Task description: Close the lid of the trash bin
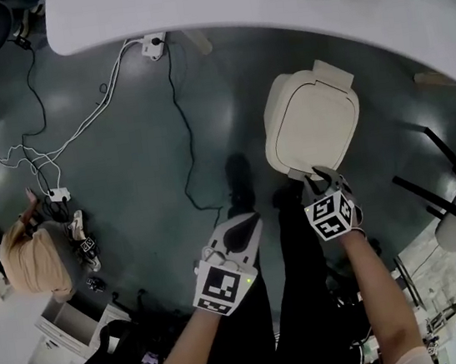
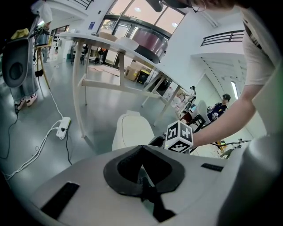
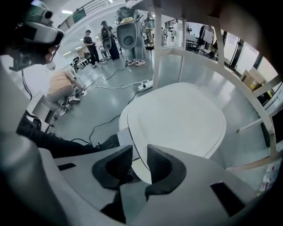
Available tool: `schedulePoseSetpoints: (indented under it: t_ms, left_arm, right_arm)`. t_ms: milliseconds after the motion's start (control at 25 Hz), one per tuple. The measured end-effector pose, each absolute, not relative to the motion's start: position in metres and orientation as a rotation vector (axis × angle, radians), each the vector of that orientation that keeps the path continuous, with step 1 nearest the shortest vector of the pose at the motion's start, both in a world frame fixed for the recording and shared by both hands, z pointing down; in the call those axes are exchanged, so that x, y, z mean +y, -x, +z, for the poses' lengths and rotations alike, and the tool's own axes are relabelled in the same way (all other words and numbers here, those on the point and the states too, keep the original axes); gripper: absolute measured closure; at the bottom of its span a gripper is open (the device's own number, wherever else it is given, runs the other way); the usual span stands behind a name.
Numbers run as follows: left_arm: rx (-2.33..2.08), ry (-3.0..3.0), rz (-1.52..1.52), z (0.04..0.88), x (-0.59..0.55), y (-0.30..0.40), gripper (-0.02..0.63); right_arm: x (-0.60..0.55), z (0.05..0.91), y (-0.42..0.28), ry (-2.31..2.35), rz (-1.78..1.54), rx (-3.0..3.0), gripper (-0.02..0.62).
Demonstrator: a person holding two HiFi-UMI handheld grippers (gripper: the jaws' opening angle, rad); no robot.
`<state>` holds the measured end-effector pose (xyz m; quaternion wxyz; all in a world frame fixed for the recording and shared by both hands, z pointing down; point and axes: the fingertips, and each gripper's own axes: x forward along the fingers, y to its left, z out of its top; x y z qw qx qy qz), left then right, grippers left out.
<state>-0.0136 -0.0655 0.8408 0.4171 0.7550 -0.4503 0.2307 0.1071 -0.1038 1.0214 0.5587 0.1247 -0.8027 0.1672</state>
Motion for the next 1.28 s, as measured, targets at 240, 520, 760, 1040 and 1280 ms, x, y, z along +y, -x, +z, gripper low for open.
schedulePoseSetpoints:
  t_ms: [240,520,760,1040,1280]
  left_arm:
    - [-1.186,-1.869,0.548,0.806,-0.064,0.007,0.594]
    - [-1.255,-1.863,0.524,0.723,-0.061,-0.008,0.594]
    - [-1.278,-1.838,0.440,0.638,-0.067,-0.023,0.594]
    - [-1.308,-1.892,0.420,0.560,-0.071,-0.028,0.593]
    - [-1.326,-1.958,0.432,0.475,-0.065,-0.016,0.594]
  right_arm:
    - [-0.113,0.966,-0.107,-0.301,0.385,-1.947,0.483]
    - [-0.129,0.842,-0.111,-0.339,0.399,-2.062,0.503]
    - [-0.144,0.744,-0.122,-0.382,0.384,-2.134,0.523]
    - [-0.152,0.650,-0.142,-0.433,0.395,-2.192,0.540]
    - [-0.149,0.548,-0.146,-0.539,0.503,-2.257,0.557]
